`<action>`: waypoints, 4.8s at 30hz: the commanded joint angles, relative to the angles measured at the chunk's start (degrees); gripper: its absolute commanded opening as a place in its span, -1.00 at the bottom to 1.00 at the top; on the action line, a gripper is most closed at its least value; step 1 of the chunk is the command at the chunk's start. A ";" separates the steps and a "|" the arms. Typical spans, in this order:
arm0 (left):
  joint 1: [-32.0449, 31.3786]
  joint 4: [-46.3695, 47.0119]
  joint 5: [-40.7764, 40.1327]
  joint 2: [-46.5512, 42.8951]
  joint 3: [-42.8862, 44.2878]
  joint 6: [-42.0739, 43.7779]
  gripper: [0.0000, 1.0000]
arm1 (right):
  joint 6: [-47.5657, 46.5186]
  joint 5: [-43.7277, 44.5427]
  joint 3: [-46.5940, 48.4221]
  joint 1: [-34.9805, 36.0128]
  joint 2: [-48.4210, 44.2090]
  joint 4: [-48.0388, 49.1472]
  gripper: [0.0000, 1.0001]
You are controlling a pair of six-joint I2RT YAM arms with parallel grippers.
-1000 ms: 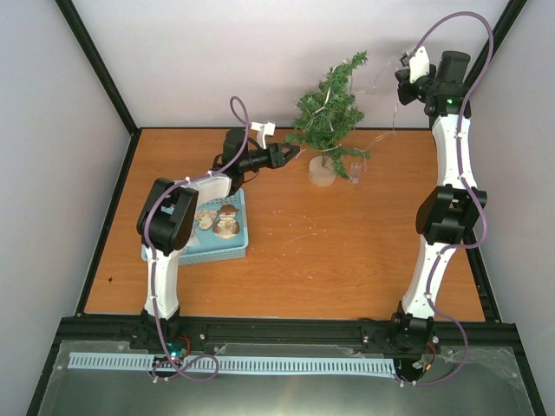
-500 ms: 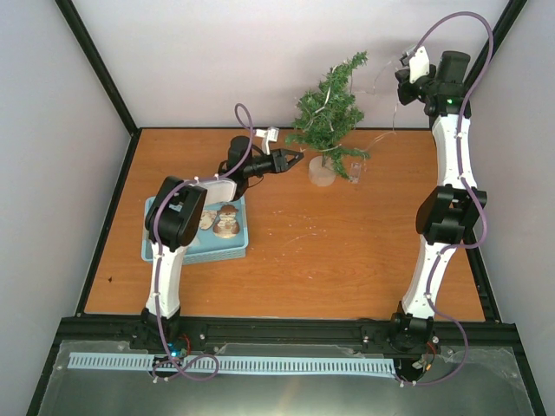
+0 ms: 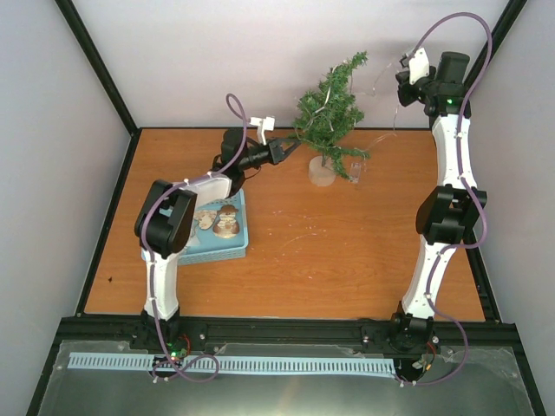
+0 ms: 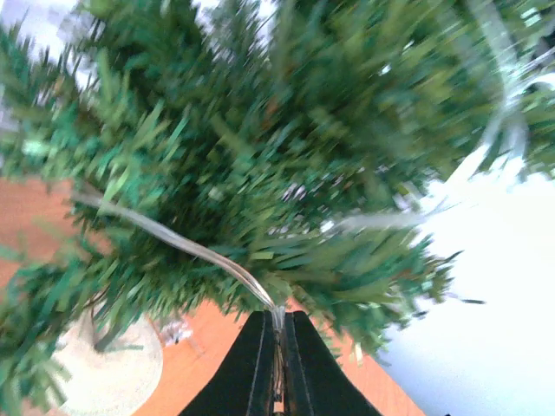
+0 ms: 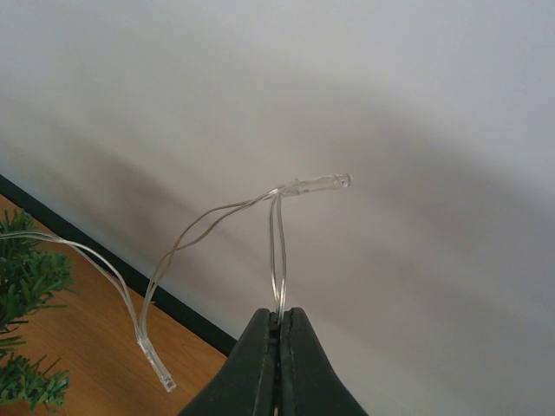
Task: Decorate the small christmas tree
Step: Wrap the decoration item around the Christmas tree.
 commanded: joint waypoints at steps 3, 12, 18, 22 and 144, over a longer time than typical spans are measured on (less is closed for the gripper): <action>-0.20 -0.49 -2.60 -5.33 0.81 3.84 -0.99 | 2.03 5.02 -0.51 0.10 -3.05 -2.23 -0.95; -0.23 -5.53 -5.13 -4.19 4.09 7.50 -0.99 | 2.47 12.76 -8.29 0.10 -9.20 -10.31 -0.95; -0.23 -6.46 -5.97 -3.07 6.15 8.20 -0.96 | 5.20 11.01 -23.80 0.41 -18.58 -7.94 -0.94; -0.23 -7.38 -6.55 -2.69 7.01 9.21 -0.91 | 9.23 9.50 -30.41 1.08 -22.38 -6.29 -0.95; -2.01 -34.13 -10.69 -60.32 -26.19 33.21 -0.01 | 31.57 39.55 -81.15 11.29 -61.80 24.83 -0.95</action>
